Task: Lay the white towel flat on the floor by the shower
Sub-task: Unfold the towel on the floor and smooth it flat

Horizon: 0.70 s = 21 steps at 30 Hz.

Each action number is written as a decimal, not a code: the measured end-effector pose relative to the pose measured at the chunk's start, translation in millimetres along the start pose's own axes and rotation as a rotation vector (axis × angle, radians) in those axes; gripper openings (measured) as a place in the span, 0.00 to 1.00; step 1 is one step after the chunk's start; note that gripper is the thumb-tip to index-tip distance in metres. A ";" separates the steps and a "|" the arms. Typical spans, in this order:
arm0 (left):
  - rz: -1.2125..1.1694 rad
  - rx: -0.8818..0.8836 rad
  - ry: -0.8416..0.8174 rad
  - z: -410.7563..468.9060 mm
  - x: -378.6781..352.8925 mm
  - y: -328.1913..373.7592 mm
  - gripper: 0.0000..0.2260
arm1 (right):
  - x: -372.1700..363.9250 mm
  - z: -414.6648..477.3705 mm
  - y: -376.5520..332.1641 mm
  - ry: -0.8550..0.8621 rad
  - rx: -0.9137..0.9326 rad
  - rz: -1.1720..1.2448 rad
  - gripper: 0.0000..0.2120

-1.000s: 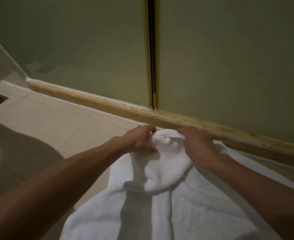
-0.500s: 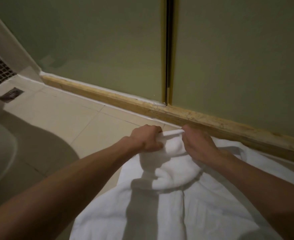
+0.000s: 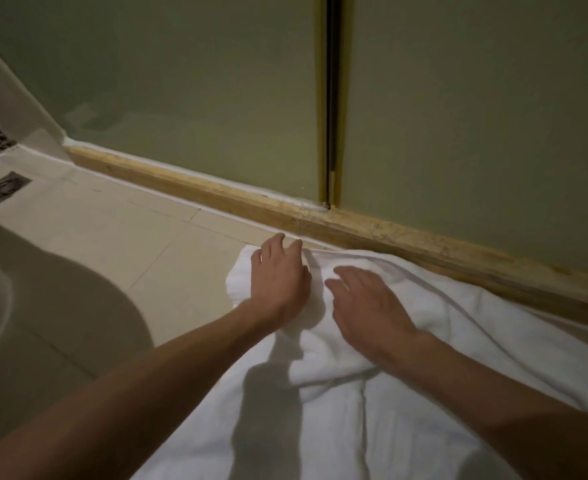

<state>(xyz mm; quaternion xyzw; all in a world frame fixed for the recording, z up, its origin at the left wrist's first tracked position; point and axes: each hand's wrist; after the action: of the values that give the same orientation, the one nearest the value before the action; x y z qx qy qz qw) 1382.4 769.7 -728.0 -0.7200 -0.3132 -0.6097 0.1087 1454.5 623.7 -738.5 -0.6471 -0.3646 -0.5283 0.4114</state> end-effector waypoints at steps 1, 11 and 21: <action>0.050 -0.025 -0.019 -7.7 -7.2 -0.5 0.25 | -6.7 -1.9 0.5 -0.062 0.010 0.014 0.17; 0.127 0.044 -0.336 -11.9 -43.2 -17.9 0.32 | -33.7 1.3 5.8 -0.430 -0.144 0.017 0.36; 0.216 -0.076 -0.337 13.8 -40.6 -37.2 0.32 | -20.1 -1.3 -14.4 -0.481 -0.203 0.107 0.37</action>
<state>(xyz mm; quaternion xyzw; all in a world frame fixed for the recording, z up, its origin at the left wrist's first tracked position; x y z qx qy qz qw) 1369.3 793.2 -778.0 -0.8449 -0.2248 -0.4765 0.0924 1437.5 627.5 -756.0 -0.8104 -0.3621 -0.3708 0.2733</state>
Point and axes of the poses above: each hand's wrist, its own z-axis towards the middle knuckle, its own x-axis out of the back of the hand, y = z × x, and after that the axes turned 15 degrees about -y, right-handed
